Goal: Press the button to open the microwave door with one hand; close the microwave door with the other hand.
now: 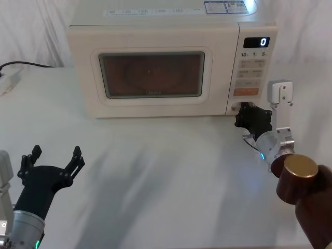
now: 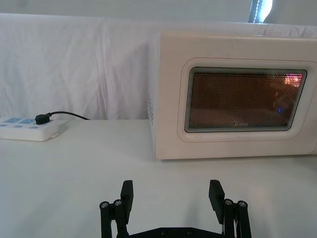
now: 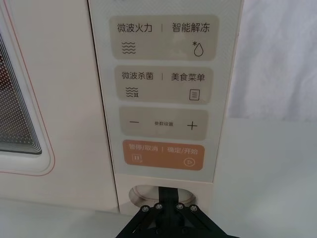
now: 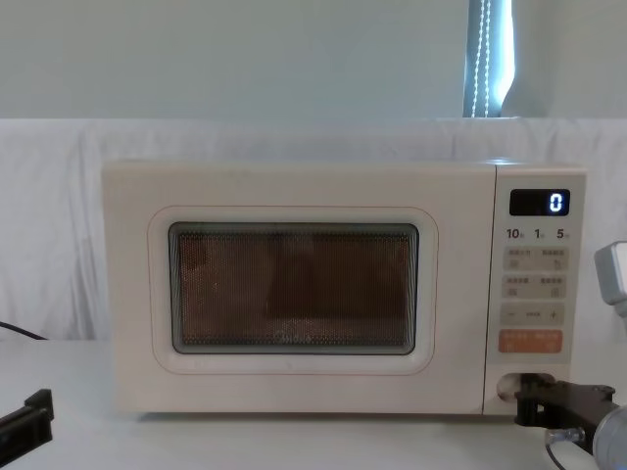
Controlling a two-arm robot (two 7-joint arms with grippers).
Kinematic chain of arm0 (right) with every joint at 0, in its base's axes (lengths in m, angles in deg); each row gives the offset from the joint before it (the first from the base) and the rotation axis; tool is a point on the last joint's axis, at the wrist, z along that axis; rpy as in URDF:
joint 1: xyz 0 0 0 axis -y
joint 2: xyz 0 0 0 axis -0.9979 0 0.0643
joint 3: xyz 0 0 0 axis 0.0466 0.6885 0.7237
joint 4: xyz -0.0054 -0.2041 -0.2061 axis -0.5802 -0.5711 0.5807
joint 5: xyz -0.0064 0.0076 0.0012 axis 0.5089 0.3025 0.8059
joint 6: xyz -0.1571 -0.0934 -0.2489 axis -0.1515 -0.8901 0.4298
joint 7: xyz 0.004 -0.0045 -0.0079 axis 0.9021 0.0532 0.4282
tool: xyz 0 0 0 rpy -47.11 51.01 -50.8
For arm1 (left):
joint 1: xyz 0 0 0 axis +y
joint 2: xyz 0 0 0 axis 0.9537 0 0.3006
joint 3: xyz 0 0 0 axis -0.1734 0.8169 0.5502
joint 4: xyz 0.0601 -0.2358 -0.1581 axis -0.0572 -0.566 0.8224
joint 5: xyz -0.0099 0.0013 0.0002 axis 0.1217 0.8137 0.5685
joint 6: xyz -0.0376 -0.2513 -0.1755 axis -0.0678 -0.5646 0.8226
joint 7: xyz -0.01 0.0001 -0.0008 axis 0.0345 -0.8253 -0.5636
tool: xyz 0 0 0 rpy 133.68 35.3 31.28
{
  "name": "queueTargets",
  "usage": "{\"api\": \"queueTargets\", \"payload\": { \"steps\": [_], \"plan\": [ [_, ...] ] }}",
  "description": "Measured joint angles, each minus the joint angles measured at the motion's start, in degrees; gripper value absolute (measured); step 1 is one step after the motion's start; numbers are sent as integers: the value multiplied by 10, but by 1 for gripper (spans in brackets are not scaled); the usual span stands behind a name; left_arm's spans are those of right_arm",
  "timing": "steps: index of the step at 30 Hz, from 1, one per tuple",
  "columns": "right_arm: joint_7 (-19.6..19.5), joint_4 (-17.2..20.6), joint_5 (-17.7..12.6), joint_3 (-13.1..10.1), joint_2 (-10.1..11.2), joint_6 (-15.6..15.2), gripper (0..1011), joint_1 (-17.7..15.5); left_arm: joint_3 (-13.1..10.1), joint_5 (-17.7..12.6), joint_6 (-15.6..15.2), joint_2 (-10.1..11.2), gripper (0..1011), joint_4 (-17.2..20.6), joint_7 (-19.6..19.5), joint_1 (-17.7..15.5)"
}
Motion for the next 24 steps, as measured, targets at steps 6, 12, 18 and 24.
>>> {"api": "queueTargets", "payload": {
  "steps": [6,12,18,24],
  "plan": [
    [0,-12,2,-1,-2,3,0,7,0,0,0,0,1001,0,0,0],
    [0,-23,3,-2,-2,7,0,16,0,0,0,0,1001,0,0,0],
    [3,-32,5,-2,-2,9,0,22,0,0,0,0,1001,0,0,0],
    [5,-26,5,-4,-2,7,0,17,0,0,0,0,1001,0,0,0]
  ]
}}
